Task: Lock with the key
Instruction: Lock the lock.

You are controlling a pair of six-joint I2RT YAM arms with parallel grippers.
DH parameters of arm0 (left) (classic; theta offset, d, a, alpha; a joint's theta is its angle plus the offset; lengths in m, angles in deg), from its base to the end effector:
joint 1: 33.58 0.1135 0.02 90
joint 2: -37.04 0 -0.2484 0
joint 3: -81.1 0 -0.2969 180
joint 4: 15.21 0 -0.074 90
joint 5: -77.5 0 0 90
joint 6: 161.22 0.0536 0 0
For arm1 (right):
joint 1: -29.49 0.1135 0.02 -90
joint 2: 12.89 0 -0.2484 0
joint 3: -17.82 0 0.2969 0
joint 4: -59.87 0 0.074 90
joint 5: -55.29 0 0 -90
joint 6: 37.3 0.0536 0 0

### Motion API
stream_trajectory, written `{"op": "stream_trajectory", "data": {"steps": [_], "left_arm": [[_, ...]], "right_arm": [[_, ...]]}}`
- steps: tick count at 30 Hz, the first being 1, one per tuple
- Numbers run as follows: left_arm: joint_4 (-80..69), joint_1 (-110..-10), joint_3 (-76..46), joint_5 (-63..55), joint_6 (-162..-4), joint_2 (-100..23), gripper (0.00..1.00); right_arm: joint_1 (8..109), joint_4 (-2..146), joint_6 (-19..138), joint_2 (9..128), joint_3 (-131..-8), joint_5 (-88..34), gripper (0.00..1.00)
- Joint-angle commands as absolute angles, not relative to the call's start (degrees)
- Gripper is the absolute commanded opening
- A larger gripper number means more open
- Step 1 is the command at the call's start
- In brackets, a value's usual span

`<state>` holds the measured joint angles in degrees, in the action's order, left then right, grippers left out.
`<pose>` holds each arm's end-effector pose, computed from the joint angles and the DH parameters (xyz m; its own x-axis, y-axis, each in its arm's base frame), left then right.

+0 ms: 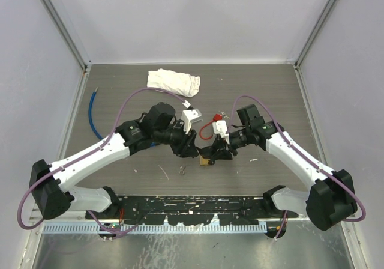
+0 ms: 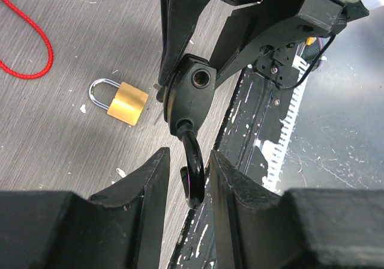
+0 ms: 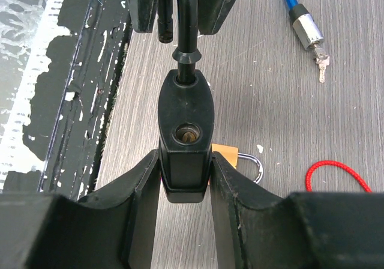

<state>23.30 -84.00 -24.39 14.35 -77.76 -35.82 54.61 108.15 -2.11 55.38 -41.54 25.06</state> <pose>0.1986 -0.2783 0.2863 -0.4843 0.4263 -0.7640 0.8684 0.3407 -0.3603 0.2303 0.1591 0.2134 0.0825 -0.4157 -0.9057 -0.9894 -0.1434 -0.0243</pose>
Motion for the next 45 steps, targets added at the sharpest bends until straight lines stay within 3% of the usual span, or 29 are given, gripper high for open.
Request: {"op": "stream_trajectory", "data": {"steps": [1, 7, 10, 14, 22, 26, 34, 36, 39, 45], "left_arm": [[22.03, -83.43, -21.28, 15.89, -77.28, -35.29, 0.34], [23.62, -83.23, -20.48, 17.01, -76.41, -37.42, 0.22], [24.44, -82.9, -19.92, 19.47, -75.86, -38.22, 0.01], [24.7, -82.86, -19.53, 22.05, -75.35, -38.33, 0.0], [15.01, -79.03, -23.31, 26.52, -81.8, -30.65, 0.0], [11.82, -76.47, -25.19, 29.1, -86.3, -28.8, 0.0], [6.81, -75.02, -28.48, 28.36, -92.1, -27.63, 0.0], [6.29, -75.04, -28.72, 26.68, -92.18, -27.16, 0.0], [1.05, -75.05, -30.7, 25.06, -93.21, -25.86, 0.0], [-16.05, -75.1, -36.8, 22.77, -99.14, -23.32, 0.0]], "right_arm": [[55.0, 106.78, -3.43, 54.75, -45.02, 28.31, 0.01], [55.08, 106.86, -3.42, 54.76, -45.0, 28.15, 0.01], [55.11, 106.94, -3.4, 54.73, -45.13, 28.28, 0.01], [55.08, 107.21, -2.68, 55.23, -45.7, 28.86, 0.03], [51.94, 107.46, 9.67, 59.36, -52.16, 29.55, 0.7], [46.35, 106.07, 16.84, 58.93, -55.14, 28.67, 0.76], [44.16, 104.62, 18.32, 53.77, -54.1, 35.9, 0.75], [44.14, 107.53, 14.14, 52.49, -54.27, 39.04, 0.8], [44.67, 109.11, 9.6, 50.17, -52.58, 42.54, 0.96], [45.75, 103.12, 4.11, 48.45, -46.07, 47.37, 1.0]]}}
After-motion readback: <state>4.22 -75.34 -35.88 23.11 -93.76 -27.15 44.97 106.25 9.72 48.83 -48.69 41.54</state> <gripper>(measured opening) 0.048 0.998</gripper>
